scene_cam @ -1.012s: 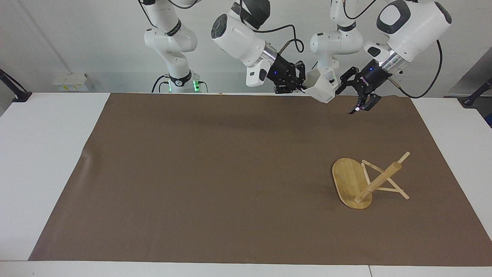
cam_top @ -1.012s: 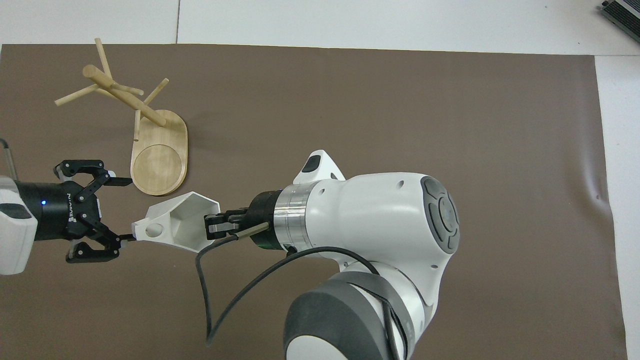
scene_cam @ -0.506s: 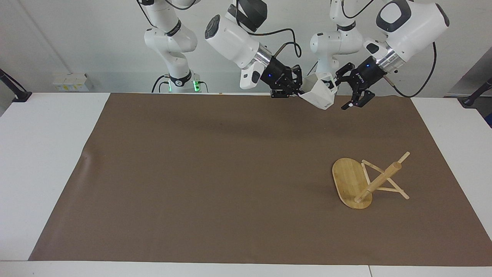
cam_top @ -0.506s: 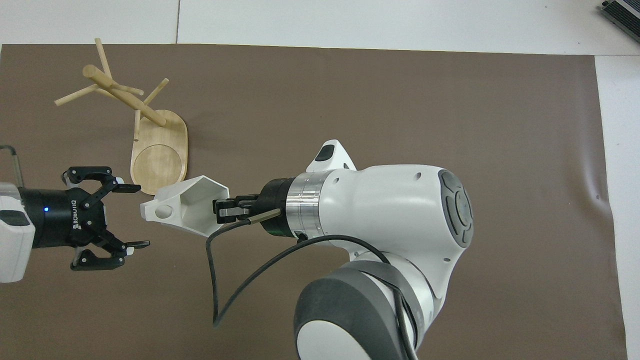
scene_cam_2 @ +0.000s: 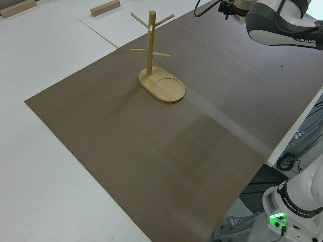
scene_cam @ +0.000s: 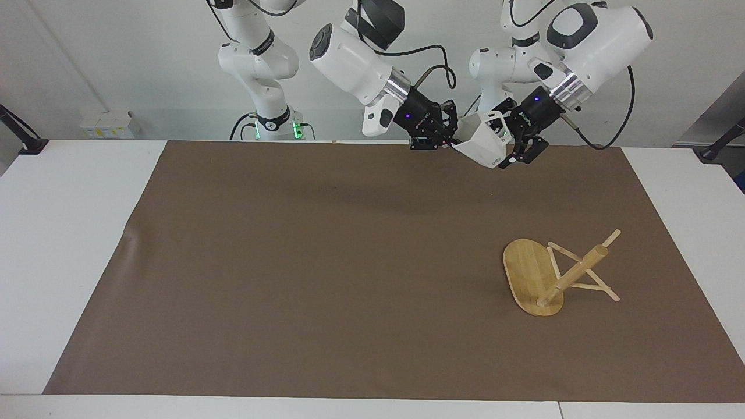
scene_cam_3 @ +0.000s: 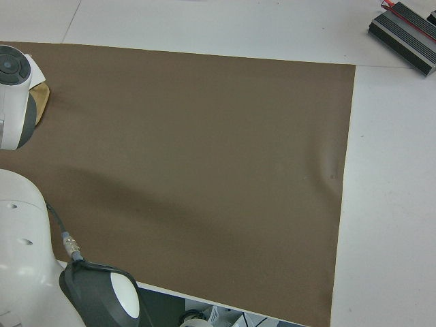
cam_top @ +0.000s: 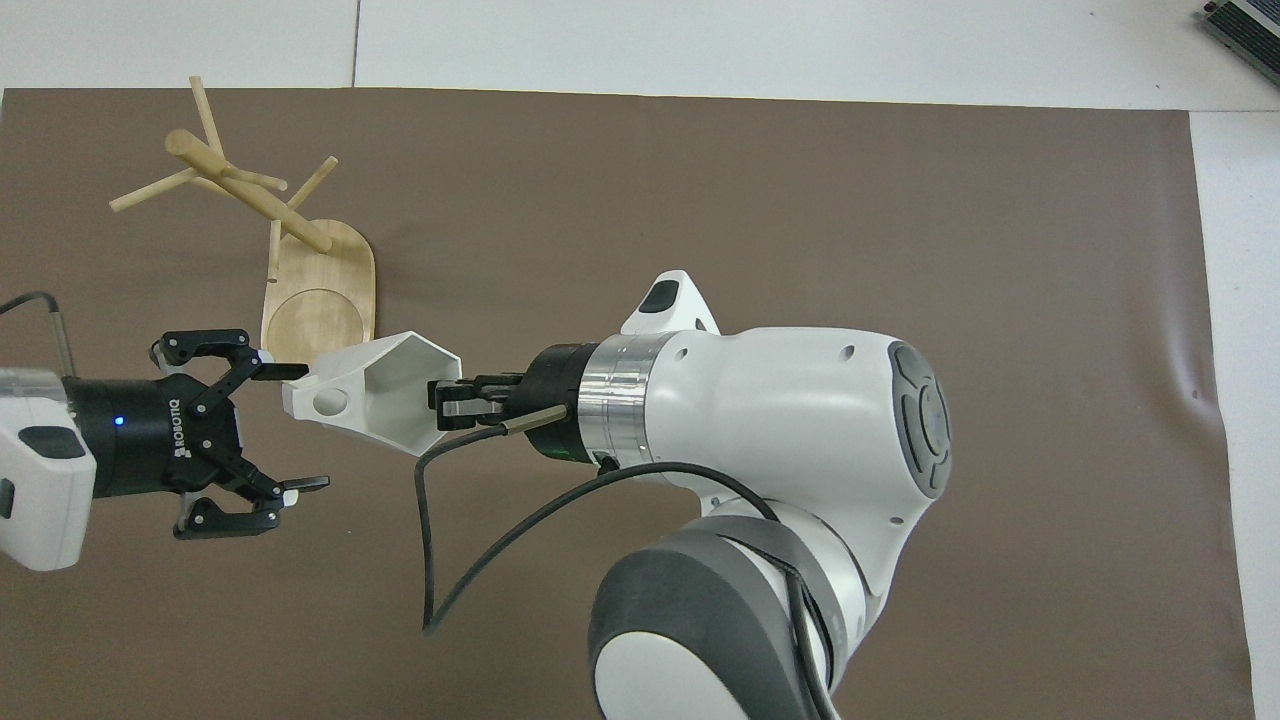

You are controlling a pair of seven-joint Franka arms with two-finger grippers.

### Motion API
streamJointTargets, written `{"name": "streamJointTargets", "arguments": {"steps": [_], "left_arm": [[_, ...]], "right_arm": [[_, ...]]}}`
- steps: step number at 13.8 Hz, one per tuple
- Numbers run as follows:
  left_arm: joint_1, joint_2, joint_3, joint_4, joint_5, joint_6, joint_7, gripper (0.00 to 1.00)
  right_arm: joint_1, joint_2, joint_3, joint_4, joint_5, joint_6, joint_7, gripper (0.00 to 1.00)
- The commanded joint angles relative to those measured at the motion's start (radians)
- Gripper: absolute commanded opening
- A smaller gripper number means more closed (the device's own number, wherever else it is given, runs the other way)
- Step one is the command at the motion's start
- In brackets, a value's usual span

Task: Hang cup on rack
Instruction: 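Close the left gripper on the cup's rim beside the right gripper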

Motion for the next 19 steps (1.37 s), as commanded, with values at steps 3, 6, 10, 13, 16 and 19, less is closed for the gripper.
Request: {"name": "streamJointTargets", "arguments": {"steps": [3, 6, 10, 13, 16, 19], "left_arm": [[-0.037, -0.032, 0.010, -0.040, -0.049, 0.081, 0.022, 1.00], [-0.044, -0.032, 0.010, -0.043, -0.064, 0.091, 0.036, 1.00], [-0.045, -0.030, 0.010, -0.042, -0.066, 0.097, 0.034, 1.00], [-0.057, -0.030, 0.010, -0.042, -0.066, 0.097, 0.034, 0.88], [-0.058, -0.030, 0.010, -0.043, -0.067, 0.095, 0.033, 0.29], [-0.058, -0.030, 0.010, -0.042, -0.067, 0.097, 0.031, 0.05]], "right_arm": [[-0.006, 0.010, 0.012, 0.008, 0.022, 0.011, 0.013, 0.00], [-0.006, 0.008, 0.013, 0.008, 0.022, 0.013, 0.013, 0.00], [-0.006, 0.008, 0.012, 0.007, 0.022, 0.011, 0.013, 0.00], [-0.006, 0.008, 0.012, 0.007, 0.022, 0.011, 0.013, 0.00], [-0.006, 0.008, 0.013, 0.007, 0.023, 0.011, 0.013, 0.00], [-0.006, 0.008, 0.012, 0.007, 0.022, 0.011, 0.021, 0.00]]}}
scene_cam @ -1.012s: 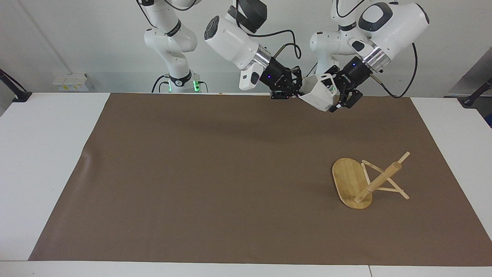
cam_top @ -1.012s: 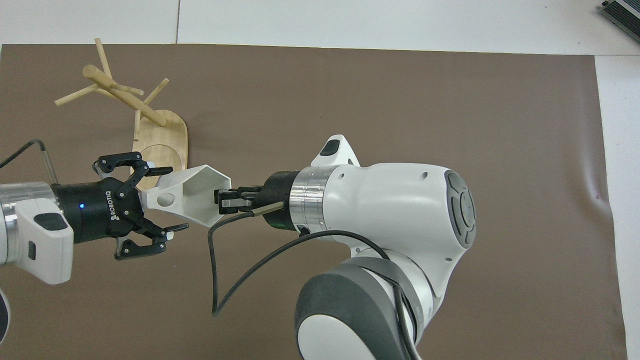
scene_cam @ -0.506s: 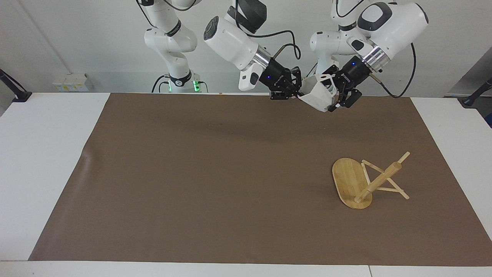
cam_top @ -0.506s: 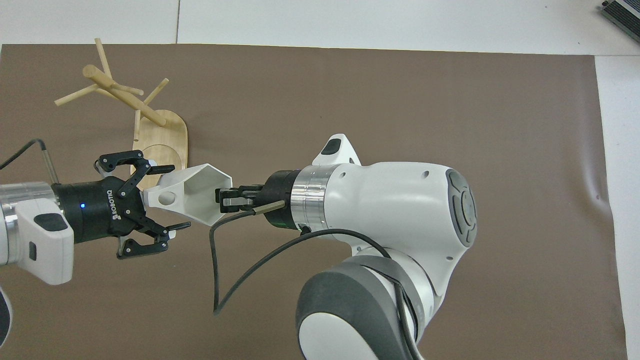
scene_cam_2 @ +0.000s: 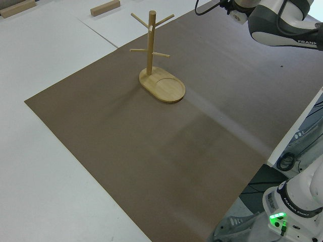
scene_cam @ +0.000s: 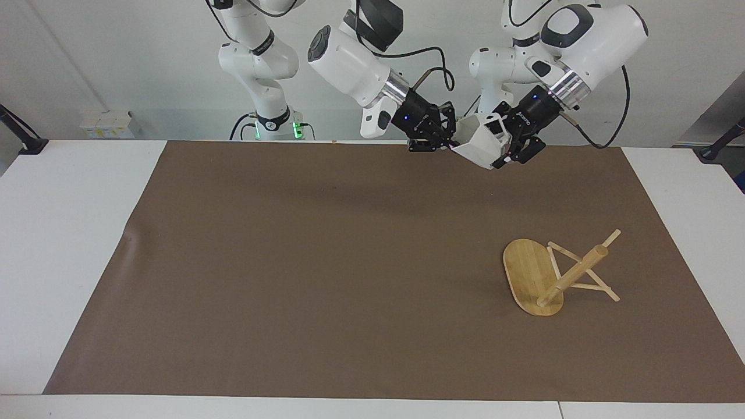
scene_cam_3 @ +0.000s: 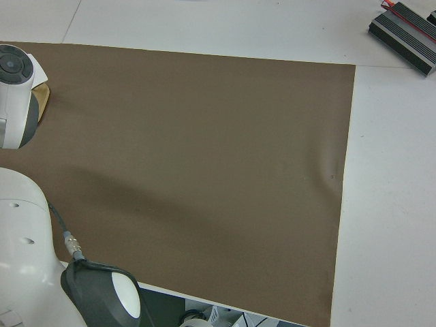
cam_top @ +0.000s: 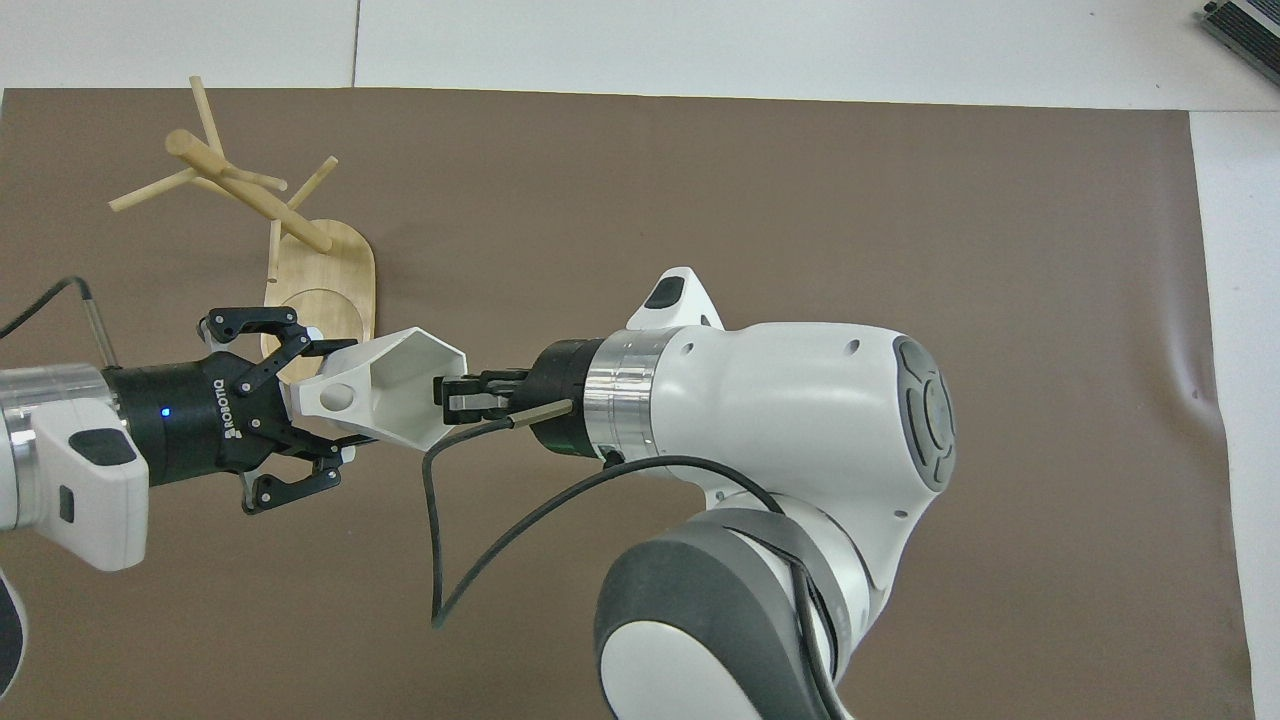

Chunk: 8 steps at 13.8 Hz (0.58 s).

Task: Hang cup on rack
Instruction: 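Close the left gripper on the cup's rim beside the right gripper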

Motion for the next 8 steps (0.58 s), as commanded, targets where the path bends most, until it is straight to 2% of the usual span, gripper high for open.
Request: {"name": "streamJointTargets", "arguments": {"steps": [1, 3, 4, 8], "left_arm": [[-0.032, -0.027, 0.007, -0.032, -0.025, 0.024, -0.008, 0.00], [-0.031, -0.028, 0.007, -0.032, -0.025, 0.023, -0.008, 0.00], [-0.029, -0.028, 0.008, -0.034, -0.025, 0.021, -0.010, 0.00], [-0.029, -0.028, 0.008, -0.032, -0.025, 0.019, -0.010, 0.00]], "right_arm": [[-0.002, 0.006, 0.014, 0.009, 0.022, 0.012, 0.021, 0.00], [-0.002, 0.004, 0.014, 0.005, 0.022, 0.009, 0.021, 0.02], [-0.002, 0.003, 0.014, 0.003, 0.022, 0.009, 0.021, 0.10], [-0.002, 0.003, 0.014, 0.001, 0.022, 0.009, 0.030, 0.28]]}}
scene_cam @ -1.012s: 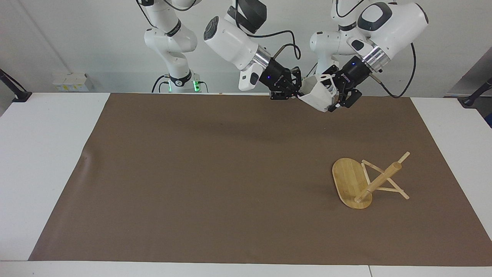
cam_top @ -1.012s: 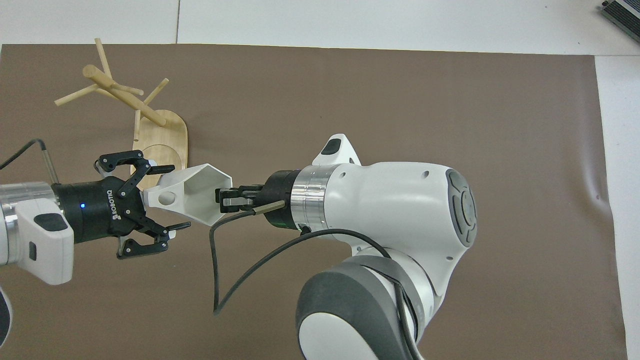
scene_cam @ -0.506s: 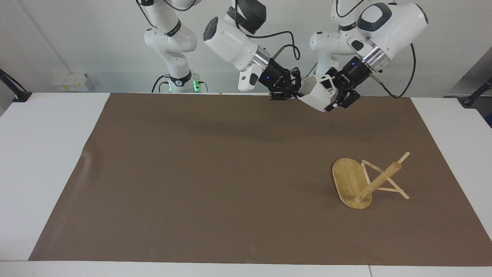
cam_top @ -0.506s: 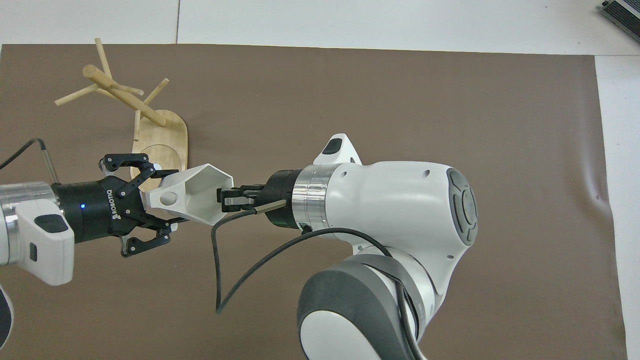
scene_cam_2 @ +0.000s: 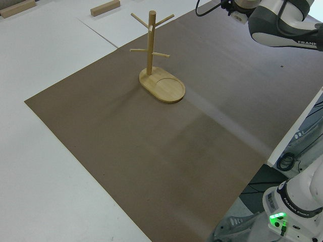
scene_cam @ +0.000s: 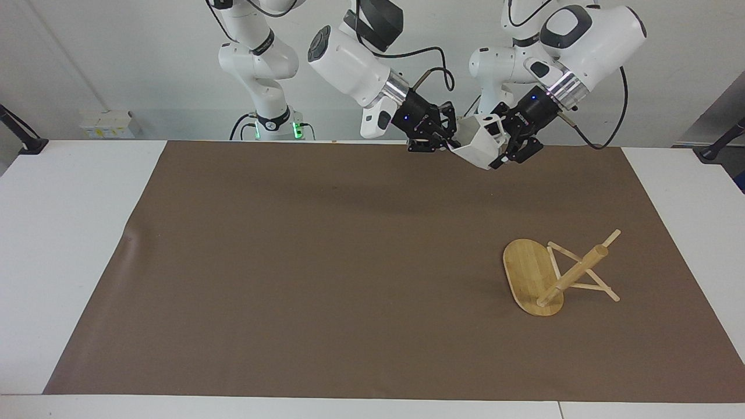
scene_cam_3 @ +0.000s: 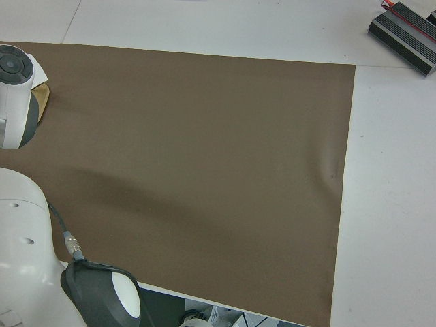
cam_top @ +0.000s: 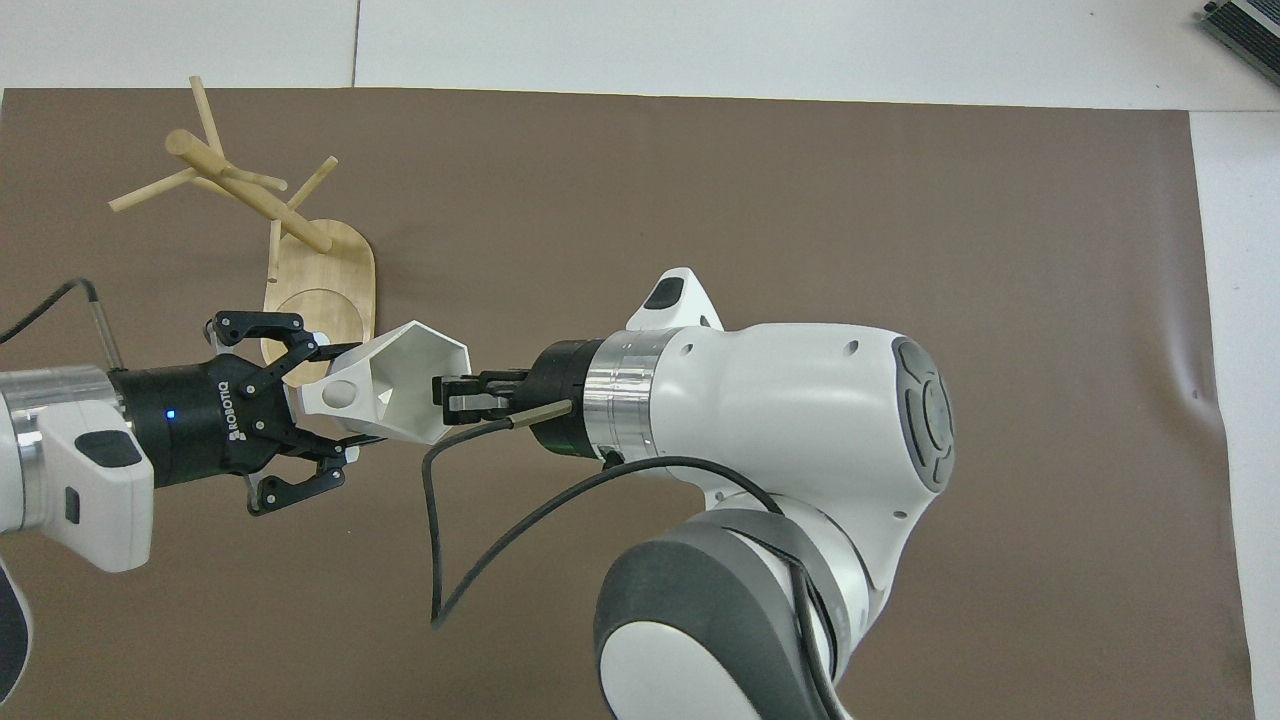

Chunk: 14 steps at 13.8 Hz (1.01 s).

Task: Hang cup on rack
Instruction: 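Close the left gripper on the cup's rim beside the right gripper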

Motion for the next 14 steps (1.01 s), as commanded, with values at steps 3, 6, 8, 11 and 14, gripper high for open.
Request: {"name": "streamJointTargets", "arguments": {"steps": [3, 6, 8, 11, 14], "left_arm": [[-0.021, -0.028, 0.010, -0.027, -0.019, 0.017, -0.007, 0.00], [-0.019, -0.028, 0.010, -0.029, -0.021, 0.015, -0.008, 0.00], [-0.019, -0.028, 0.010, -0.027, -0.021, 0.015, -0.008, 0.00], [-0.016, -0.028, 0.010, -0.029, -0.021, 0.015, -0.007, 0.00], [-0.012, -0.028, 0.011, -0.029, -0.021, 0.015, -0.007, 0.00]], "right_arm": [[-0.003, 0.003, 0.011, 0.002, 0.020, 0.006, 0.026, 0.36], [-0.005, 0.003, 0.011, 0.002, 0.019, 0.008, 0.026, 1.00], [-0.003, 0.003, 0.011, 0.002, 0.019, 0.009, 0.026, 1.00], [-0.005, 0.003, 0.011, 0.002, 0.019, 0.008, 0.030, 1.00], [-0.008, -0.002, -0.019, 0.002, 0.019, 0.000, 0.029, 1.00]]}}
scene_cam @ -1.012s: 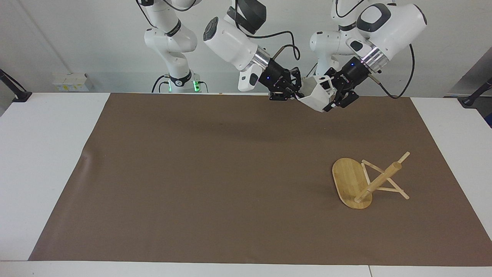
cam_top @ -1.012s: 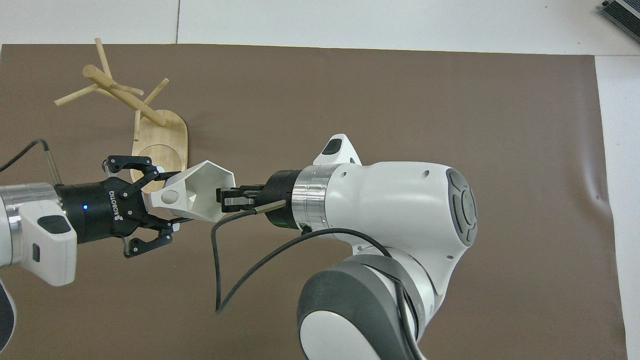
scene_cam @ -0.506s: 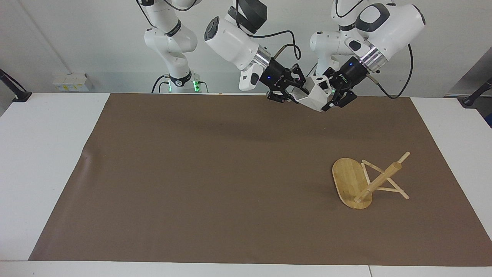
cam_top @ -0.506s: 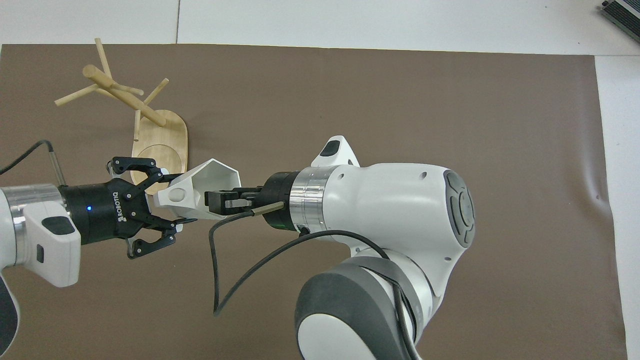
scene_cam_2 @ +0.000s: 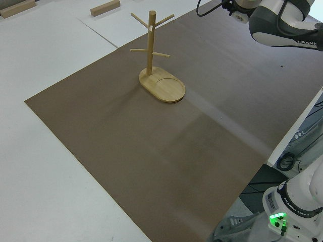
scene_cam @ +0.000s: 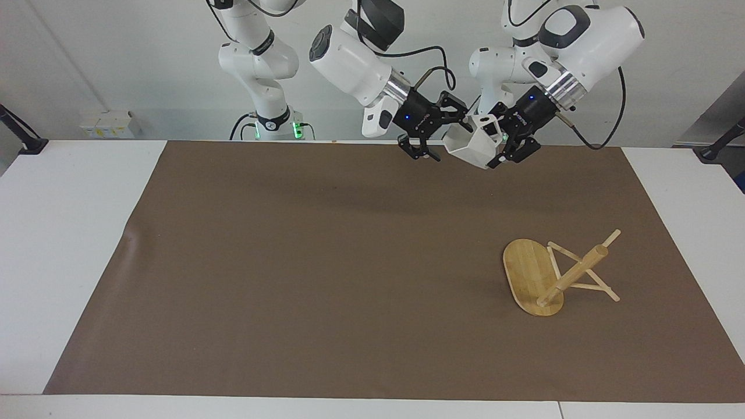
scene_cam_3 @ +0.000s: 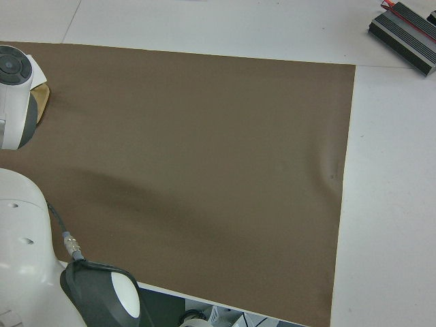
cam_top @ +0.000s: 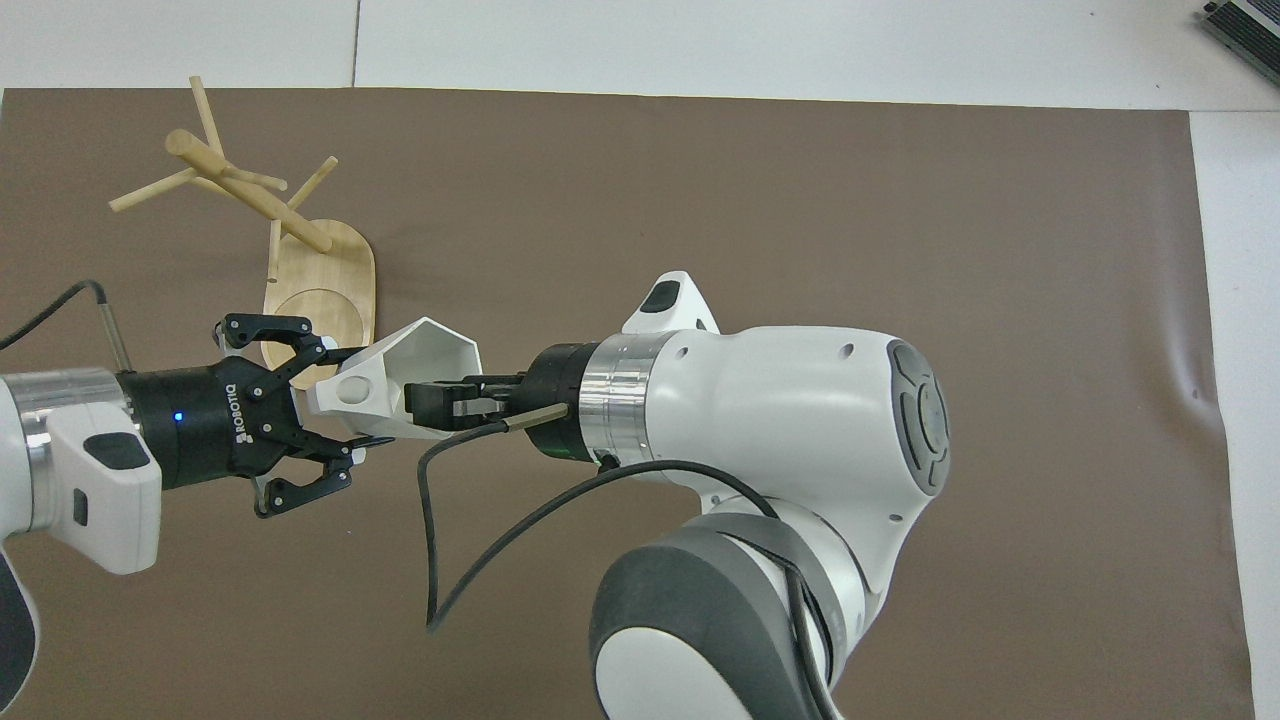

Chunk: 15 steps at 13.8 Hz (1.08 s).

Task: Hang cup on rack
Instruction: 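Close the left gripper on the cup's rim beside the right gripper, then open the right gripper and pull it back from the cup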

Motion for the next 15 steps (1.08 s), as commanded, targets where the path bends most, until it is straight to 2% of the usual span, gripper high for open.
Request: {"name": "streamJointTargets", "arguments": {"steps": [1, 5, 9, 11, 13, 15], "left_arm": [[-0.008, -0.029, 0.010, -0.032, -0.019, 0.020, -0.005, 0.00], [0.015, -0.032, 0.004, -0.050, -0.010, 0.027, -0.023, 0.00], [0.015, -0.028, -0.004, -0.058, 0.042, 0.104, -0.172, 0.00], [0.015, -0.025, -0.007, -0.063, 0.083, 0.135, -0.244, 0.00], [0.015, -0.018, -0.013, -0.083, 0.123, 0.200, -0.319, 0.00], [0.015, -0.011, -0.013, -0.083, 0.157, 0.207, -0.467, 0.00]], "right_arm": [[-0.007, -0.008, -0.035, 0.002, 0.017, -0.012, 0.017, 1.00], [-0.006, -0.081, -0.199, 0.010, -0.003, -0.213, -0.016, 1.00], [-0.003, -0.134, -0.377, 0.010, -0.093, -0.412, -0.110, 1.00], [-0.003, -0.146, -0.443, 0.010, -0.205, -0.478, -0.124, 1.00], [-0.001, -0.164, -0.495, 0.007, -0.373, -0.543, -0.141, 1.00], [-0.003, -0.171, -0.549, 0.007, -0.530, -0.577, -0.142, 1.00]]}}
